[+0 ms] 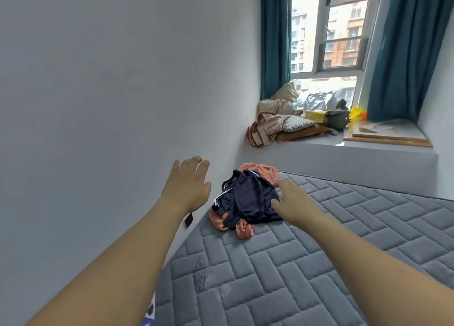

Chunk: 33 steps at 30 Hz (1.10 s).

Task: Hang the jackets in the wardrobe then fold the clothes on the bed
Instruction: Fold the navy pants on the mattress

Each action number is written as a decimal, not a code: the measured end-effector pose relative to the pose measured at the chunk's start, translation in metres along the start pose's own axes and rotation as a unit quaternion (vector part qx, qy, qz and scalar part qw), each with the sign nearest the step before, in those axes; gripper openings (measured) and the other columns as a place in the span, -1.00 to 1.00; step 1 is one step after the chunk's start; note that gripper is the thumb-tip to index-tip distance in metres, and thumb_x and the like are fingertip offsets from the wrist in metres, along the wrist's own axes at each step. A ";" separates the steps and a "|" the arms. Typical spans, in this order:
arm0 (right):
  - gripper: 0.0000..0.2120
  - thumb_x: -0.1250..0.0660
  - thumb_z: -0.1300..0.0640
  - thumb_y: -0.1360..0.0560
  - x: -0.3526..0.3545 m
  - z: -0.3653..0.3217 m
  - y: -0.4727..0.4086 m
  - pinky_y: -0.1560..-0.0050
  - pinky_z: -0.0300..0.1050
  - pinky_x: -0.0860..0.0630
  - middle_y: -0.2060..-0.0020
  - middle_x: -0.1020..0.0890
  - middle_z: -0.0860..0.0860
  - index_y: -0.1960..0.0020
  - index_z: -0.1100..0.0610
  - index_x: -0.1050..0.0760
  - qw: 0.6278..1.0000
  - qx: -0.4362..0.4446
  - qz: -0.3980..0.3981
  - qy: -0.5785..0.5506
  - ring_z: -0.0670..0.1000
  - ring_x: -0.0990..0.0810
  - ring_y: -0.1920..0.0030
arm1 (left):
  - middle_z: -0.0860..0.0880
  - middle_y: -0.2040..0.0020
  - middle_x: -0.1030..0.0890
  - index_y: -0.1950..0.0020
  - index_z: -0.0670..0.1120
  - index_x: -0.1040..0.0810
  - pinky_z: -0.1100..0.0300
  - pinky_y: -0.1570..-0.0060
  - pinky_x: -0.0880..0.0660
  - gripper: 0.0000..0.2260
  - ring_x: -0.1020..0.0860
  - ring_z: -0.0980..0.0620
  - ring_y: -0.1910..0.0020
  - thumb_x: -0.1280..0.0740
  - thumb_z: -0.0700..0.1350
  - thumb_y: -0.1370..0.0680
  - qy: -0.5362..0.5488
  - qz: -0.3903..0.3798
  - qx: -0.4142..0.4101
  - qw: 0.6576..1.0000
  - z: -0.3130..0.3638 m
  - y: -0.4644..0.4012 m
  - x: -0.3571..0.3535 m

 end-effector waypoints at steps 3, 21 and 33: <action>-0.56 -0.23 0.15 -0.49 -0.041 0.026 -0.053 -0.24 -0.03 -0.37 -0.32 -0.46 0.13 -0.36 0.18 -0.38 0.999 -0.030 -0.021 -0.005 0.14 -0.44 -0.28 | -0.09 -0.52 -0.19 -0.53 -0.08 -0.19 -0.07 -0.50 0.01 -0.52 -0.20 -0.11 -0.47 -0.13 0.01 -0.63 0.017 -0.044 -0.019 0.999 -0.013 -0.055 -0.054; -0.37 -0.17 -0.06 -0.58 -0.489 0.416 -0.382 -0.48 0.08 -0.08 -0.56 -0.04 0.05 -0.57 -0.08 0.00 0.976 -0.153 -0.055 0.144 0.14 -0.11 -0.51 | -0.02 -0.48 -0.24 -0.51 -0.01 -0.23 -0.08 -0.37 -0.28 -0.49 -0.23 -0.11 -0.43 -0.23 -0.08 -0.57 0.234 -0.234 -0.111 0.937 0.137 -0.295 -0.735; -0.53 -0.28 0.07 -0.39 -0.554 0.506 -0.434 -0.47 0.17 -0.07 -0.32 -0.44 0.10 -0.31 0.07 -0.47 0.977 -0.104 0.110 0.153 0.15 -0.29 -0.43 | -0.16 -0.23 -0.52 -0.33 -0.06 -0.53 -0.21 -0.31 -0.21 -0.46 -0.34 -0.17 -0.22 -0.33 -0.03 -0.34 0.166 -0.011 -0.022 0.986 0.174 -0.295 -0.855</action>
Point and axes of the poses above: each hand's wrist, its own y-axis away from the middle knuckle, its own x-axis out of the back of the hand, z = x × y, the point moved 6 cm from there along -y, towards the middle knuckle
